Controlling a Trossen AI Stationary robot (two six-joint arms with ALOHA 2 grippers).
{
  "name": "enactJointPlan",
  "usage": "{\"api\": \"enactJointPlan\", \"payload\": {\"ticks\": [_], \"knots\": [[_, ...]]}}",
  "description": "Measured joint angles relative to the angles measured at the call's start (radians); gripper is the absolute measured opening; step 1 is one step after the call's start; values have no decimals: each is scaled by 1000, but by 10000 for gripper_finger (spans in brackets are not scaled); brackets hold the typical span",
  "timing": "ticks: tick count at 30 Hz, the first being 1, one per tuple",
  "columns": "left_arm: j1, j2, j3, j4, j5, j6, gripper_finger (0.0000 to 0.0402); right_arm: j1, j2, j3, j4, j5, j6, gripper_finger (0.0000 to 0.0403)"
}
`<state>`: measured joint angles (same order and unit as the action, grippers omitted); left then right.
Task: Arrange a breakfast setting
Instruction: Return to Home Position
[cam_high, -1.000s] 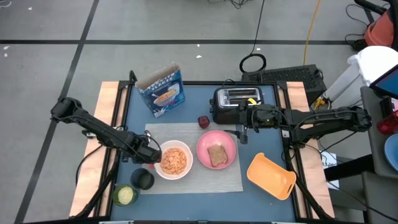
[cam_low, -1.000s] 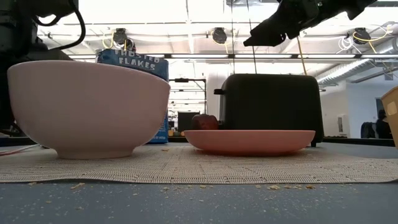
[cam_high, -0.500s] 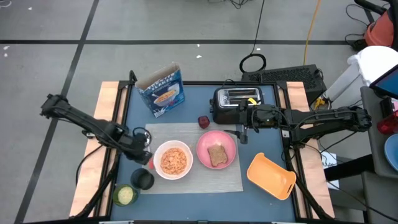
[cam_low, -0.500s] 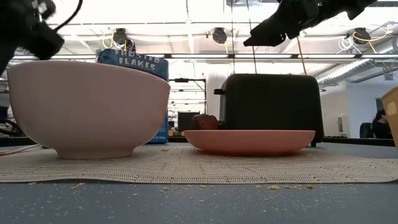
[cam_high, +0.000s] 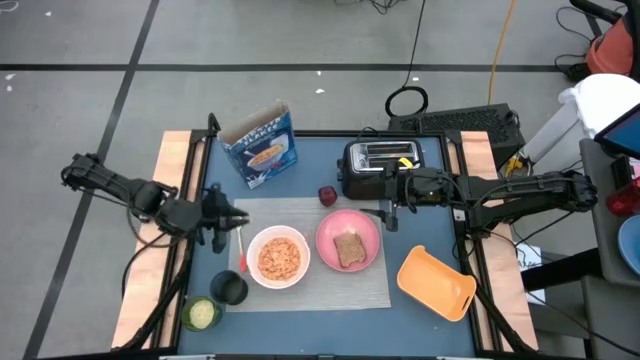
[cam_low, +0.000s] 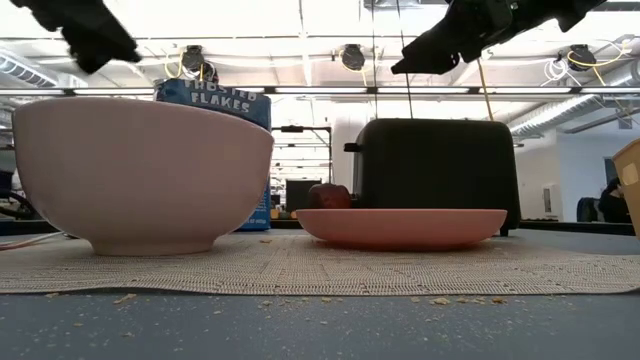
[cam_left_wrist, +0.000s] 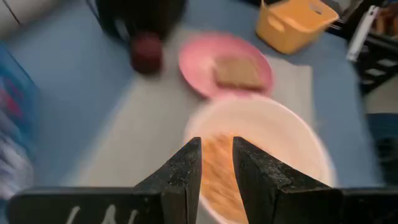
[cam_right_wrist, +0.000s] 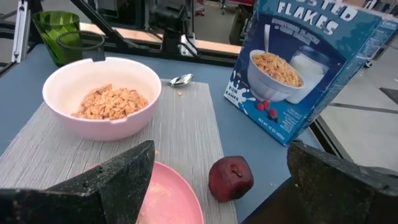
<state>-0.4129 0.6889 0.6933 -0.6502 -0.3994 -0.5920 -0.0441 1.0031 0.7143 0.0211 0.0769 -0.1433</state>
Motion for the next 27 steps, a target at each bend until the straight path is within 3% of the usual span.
{"api": "enactJointPlan", "payload": {"ticks": [4, 9, 17, 27], "knots": [[17, -61, 0, 32, -124, 242, 97, 0, 0, 0, 8, 0, 0, 352], [67, -148, 0, 38, -209, 429, 97, 0, 0, 0, 7, 0, 0, 352], [139, -278, 0, 116, -214, 605, 97, 0, 0, 0, 7, 0, 0, 352], [201, -389, 0, 139, -213, 703, 97, 0, 0, 0, 5, 0, 0, 352]]}}
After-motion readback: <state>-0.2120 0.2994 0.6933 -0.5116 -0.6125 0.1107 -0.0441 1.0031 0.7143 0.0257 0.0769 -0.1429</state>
